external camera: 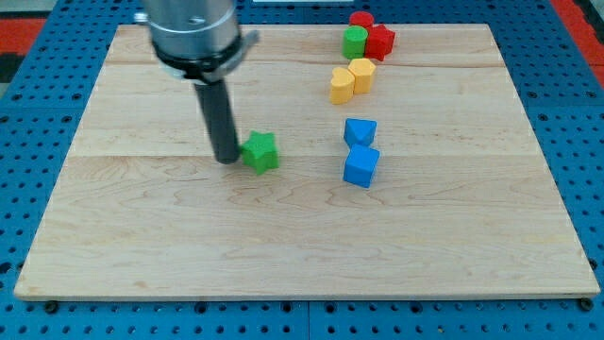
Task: Put the green star to the left side of yellow heart
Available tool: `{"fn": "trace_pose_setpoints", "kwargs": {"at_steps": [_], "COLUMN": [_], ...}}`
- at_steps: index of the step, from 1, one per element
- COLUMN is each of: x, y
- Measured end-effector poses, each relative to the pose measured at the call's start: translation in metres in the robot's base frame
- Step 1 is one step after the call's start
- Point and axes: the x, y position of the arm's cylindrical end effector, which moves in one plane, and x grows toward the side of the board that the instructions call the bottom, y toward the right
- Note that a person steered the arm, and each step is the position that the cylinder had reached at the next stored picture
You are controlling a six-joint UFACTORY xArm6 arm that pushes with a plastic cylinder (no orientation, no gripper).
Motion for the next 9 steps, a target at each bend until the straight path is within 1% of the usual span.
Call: {"fn": "trace_pose_setpoints", "kwargs": {"at_steps": [1, 2, 4, 5, 6, 7, 8, 9], "x": [0.072, 0.038, -0.052, -0.09, -0.055, -0.048, -0.092, -0.119], "y": [-0.011, 0.029, 0.03, 0.037, 0.05, 0.084, 0.092, 0.082]}}
